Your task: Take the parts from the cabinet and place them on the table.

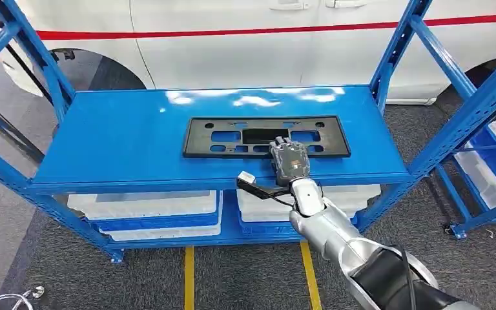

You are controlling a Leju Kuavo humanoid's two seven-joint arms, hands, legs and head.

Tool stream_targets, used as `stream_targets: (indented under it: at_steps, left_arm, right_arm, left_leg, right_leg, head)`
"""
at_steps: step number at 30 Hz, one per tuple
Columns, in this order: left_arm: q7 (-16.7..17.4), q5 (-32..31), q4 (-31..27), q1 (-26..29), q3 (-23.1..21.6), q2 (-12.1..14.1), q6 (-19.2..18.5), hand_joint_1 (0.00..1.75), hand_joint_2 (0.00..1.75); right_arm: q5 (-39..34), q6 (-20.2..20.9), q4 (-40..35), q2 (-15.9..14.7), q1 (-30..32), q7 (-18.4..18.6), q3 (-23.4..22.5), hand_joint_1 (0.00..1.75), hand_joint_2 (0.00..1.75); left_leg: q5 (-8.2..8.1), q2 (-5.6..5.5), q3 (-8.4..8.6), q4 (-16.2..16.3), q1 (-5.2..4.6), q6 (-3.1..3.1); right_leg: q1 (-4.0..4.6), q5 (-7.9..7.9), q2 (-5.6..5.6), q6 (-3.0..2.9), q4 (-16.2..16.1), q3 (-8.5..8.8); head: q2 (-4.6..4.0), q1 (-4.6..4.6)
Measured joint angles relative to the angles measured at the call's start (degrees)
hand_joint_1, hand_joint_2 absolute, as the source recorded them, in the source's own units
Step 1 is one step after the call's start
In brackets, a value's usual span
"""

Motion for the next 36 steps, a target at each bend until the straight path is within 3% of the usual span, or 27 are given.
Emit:
stream_targets:
  at_steps: [20, 21, 36]
  left_arm:
    - [-1.3, 0.3, 0.2, 0.3, 0.0, 0.0, 0.0, 0.00, 0.00]
    - [-1.3, 0.4, 0.2, 0.3, 0.0, 0.0, 0.0, 0.00, 1.75]
    - [-3.9, 0.5, 0.4, 0.8, 0.0, 0.0, 0.0, 0.00, 1.75]
  right_arm:
    - [3.1, 0.2, -4.6, 0.8, 3.8, -3.5, -4.1, 1.75, 1.75]
    - [3.1, 0.1, -5.0, 0.8, 4.0, -3.8, -4.3, 1.75, 1.75]
    - [4.5, 1.0, -16.5, 1.0, 9.5, -5.7, -4.2, 1.75, 1.75]
  left_leg:
    - [-0.04, 0.02, 0.01, 0.0, 0.00, 0.04]
    - [-0.04, 0.02, 0.01, 0.0, 0.00, 0.04]
    - [-0.03, 0.00, -0.14, 0.0, 0.00, 0.04]
  right_leg:
    - [0.00, 0.00, 0.02, 0.01, 0.0, 0.03]
    - [0.00, 0.00, 0.02, 0.01, 0.0, 0.03]
    - [-0.01, -0.01, 0.01, 0.01, 0.0, -0.12]
  head:
    - [0.00, 0.00]
    - [0.00, 0.00]
    - [0.00, 0.00]
